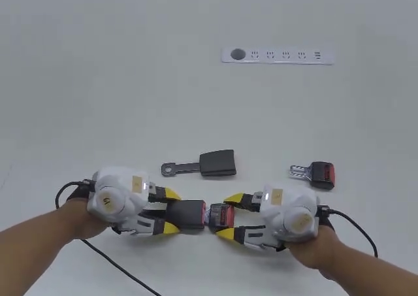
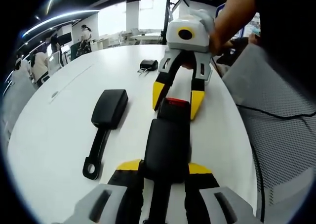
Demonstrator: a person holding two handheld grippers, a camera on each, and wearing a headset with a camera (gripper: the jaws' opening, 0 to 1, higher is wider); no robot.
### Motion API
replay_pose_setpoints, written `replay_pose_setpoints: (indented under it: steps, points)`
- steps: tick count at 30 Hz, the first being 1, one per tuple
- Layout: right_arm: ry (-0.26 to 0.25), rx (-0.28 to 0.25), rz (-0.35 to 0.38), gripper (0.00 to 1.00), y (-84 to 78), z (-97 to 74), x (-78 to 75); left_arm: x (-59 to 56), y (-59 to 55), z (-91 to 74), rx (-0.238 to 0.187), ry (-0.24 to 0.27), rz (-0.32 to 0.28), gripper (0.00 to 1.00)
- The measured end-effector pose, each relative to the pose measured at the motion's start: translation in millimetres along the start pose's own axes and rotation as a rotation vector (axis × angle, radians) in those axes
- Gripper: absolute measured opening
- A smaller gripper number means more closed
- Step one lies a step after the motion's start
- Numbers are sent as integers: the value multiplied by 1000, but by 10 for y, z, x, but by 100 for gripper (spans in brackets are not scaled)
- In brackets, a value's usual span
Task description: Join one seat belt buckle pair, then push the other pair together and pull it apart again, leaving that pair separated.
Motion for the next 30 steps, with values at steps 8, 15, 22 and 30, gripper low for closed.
replay_pose_setpoints:
  steps: [8,15,22,30]
  points:
    - [-4,-6,15,33,-5,0,0,2,-4,-6,-12,-5,-15,32]
    - [-3,0,9,33,-3,1,2,-6,-3,-8,-11,-1,-13,32]
    - [3,15,-2,33,7,7,7,-15,12,-3,8,-1,-5,33]
    - [2,47,-43,35,37,15,24,-23,45,9,72,0,11,34]
Point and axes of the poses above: the centre of the closed fingertips' face, and the gripper's own axes: z roughly forward along the fingers, x roughly to its left, y roughly out of its top, the point moved 3 cm from there along -z, roughly backward along the fingers, and after that the axes turned 13 degrees about -y, right-handed, at the moved point
